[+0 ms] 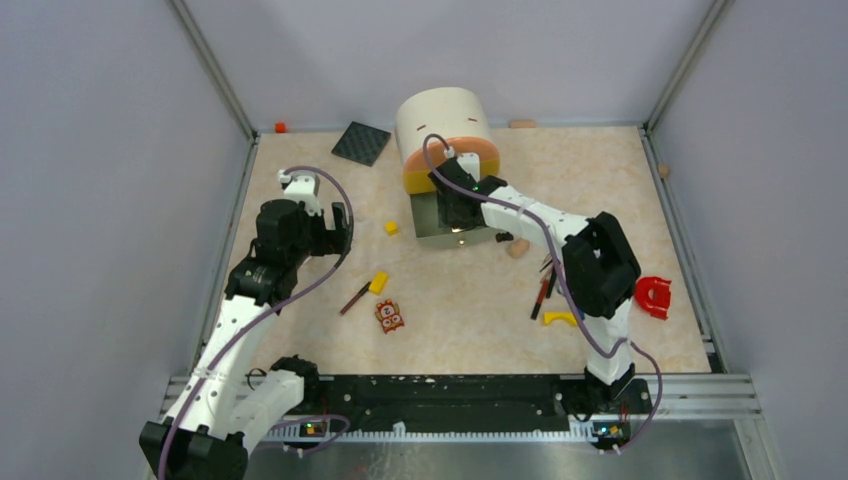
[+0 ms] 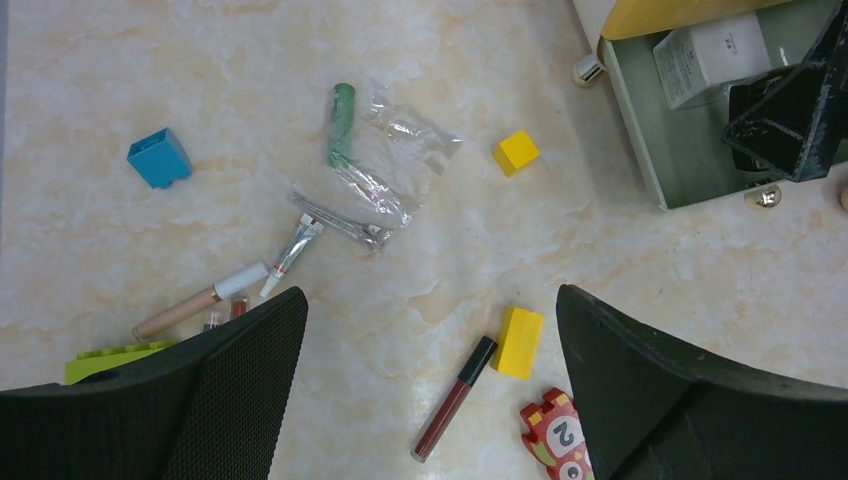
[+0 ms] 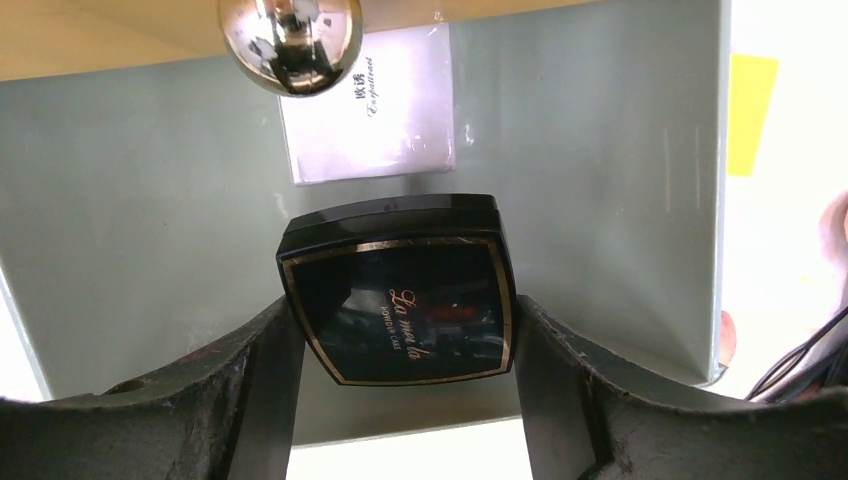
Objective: Organize the makeup
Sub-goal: Place the makeup in the drawer.
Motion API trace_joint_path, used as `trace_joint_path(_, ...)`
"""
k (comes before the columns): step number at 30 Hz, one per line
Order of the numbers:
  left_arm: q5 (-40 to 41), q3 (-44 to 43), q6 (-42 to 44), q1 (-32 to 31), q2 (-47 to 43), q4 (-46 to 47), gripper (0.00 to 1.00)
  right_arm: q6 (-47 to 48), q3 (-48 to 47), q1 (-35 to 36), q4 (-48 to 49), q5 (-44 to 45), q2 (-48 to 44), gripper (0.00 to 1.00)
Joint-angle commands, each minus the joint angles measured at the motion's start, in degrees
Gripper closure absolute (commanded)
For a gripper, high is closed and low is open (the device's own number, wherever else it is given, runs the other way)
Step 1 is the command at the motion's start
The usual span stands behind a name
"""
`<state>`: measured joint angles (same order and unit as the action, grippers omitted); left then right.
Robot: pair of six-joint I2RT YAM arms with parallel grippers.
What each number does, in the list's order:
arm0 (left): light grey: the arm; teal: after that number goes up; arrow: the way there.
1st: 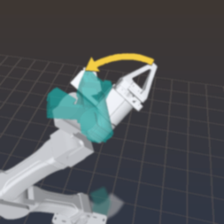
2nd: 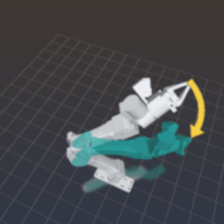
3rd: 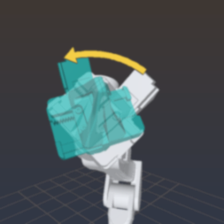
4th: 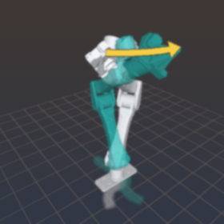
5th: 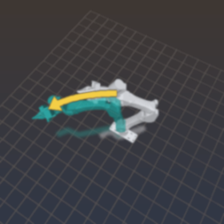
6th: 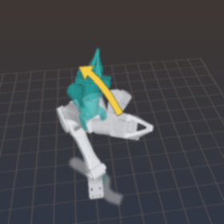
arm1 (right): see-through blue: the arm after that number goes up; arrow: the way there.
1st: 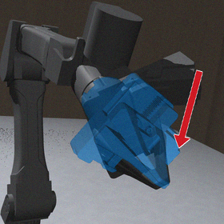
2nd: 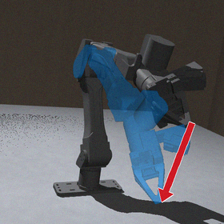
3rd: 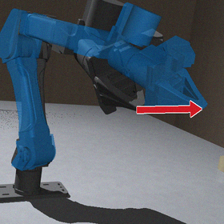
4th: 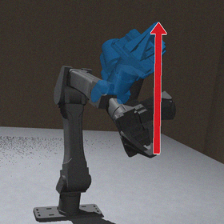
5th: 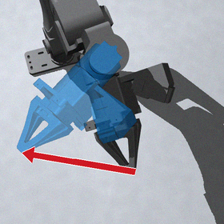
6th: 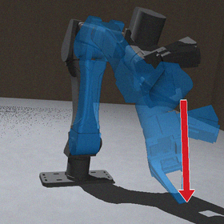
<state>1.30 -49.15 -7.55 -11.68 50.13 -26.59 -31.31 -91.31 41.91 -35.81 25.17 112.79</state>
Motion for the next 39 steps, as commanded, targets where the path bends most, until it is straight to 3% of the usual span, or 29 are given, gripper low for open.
trace_joint_path(1, -0.65, 0.2, 0.08, -0.09, -0.3, 2.24, 0.01, -1.27, -2.83, -0.4, -0.59, -1.71, 1.13, 0.54)
trace_joint_path(9, -0.65, 0.26, 0.07, -0.09, -0.52, 2.2, 0.01, -1.32, -3.9, -0.45, -1.07, -1.65, 1.18, 0.28)
trace_joint_path(13, -0.68, 0.19, 0.0, -0.09, -0.45, 2.24, 0.01, -0.62, -4.0, -0.42, -0.91, -1.24, 0.21, 0.21)
trace_joint_path(24, -0.6, 0.28, 0.08, -0.09, -0.38, 2.24, 0.01, 0.67, -3.96, -0.41, -0.43, -0.52, -3.26, 0.19)
trace_joint_path(31, -0.36, 0.22, 0.08, -0.09, -0.26, 2.24, 0.01, 4.5, -2.82, -0.47, 1.92, -0.12, -10.38, 0.2)
trace_joint_path(35, -0.12, 0.27, 0.14, -0.09, -0.12, 2.23, 0.01, 5.15, 1.97, -0.41, 5.62, -1.1, -16.62, 0.2)
trace_joint_path(39, 0.0, 0.2, 0.08, -0.09, 0.01, 2.24, 0.01, 5.74, 14.63, -0.43, 14.37, -4.99, -25.17, 0.23)
